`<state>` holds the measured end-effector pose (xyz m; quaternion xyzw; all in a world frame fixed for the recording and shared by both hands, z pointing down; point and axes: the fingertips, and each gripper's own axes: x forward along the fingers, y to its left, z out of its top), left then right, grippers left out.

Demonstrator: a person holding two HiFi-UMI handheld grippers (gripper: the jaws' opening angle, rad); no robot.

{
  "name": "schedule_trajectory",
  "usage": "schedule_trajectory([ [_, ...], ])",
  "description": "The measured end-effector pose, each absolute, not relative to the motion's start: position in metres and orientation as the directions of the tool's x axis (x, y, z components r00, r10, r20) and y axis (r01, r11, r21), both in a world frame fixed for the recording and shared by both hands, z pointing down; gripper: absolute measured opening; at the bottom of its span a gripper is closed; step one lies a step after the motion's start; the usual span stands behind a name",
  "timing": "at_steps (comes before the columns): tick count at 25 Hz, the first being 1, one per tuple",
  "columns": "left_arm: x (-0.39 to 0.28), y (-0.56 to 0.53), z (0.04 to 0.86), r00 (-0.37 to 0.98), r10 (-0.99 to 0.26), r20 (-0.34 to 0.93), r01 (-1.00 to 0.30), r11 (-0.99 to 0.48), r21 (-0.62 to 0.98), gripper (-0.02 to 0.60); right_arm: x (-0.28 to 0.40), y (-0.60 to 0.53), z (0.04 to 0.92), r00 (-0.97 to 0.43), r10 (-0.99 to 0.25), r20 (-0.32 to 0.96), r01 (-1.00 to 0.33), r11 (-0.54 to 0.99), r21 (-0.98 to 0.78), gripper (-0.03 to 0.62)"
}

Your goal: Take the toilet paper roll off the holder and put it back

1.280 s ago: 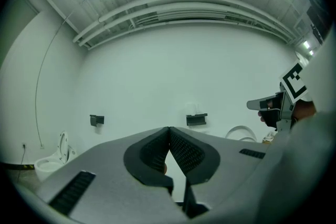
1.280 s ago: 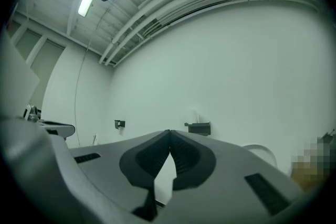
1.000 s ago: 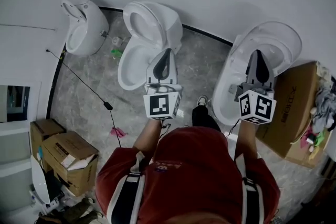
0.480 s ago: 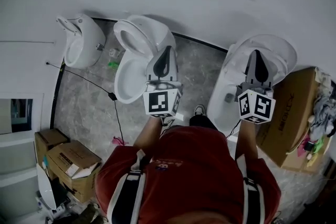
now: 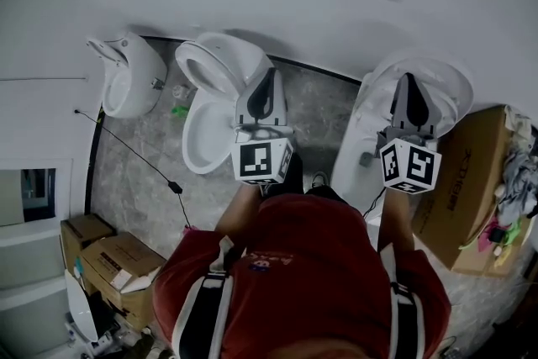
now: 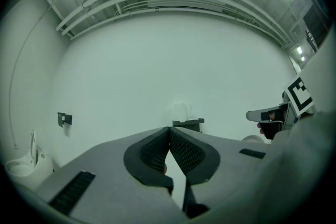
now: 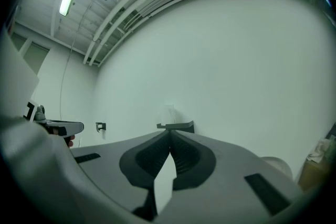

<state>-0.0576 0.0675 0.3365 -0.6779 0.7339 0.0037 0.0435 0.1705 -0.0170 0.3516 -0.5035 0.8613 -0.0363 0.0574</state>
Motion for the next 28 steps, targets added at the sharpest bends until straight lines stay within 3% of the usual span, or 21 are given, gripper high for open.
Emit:
schedule_trajectory([
  [28, -0.194, -0.135, 0.336, 0.141, -0.984, -0.108, -0.990, -0.138, -0.036, 0.015, 0.027, -0.175, 0.338, -0.320, -0.946, -0.044, -0.946, 0.322, -0.036, 0.008],
])
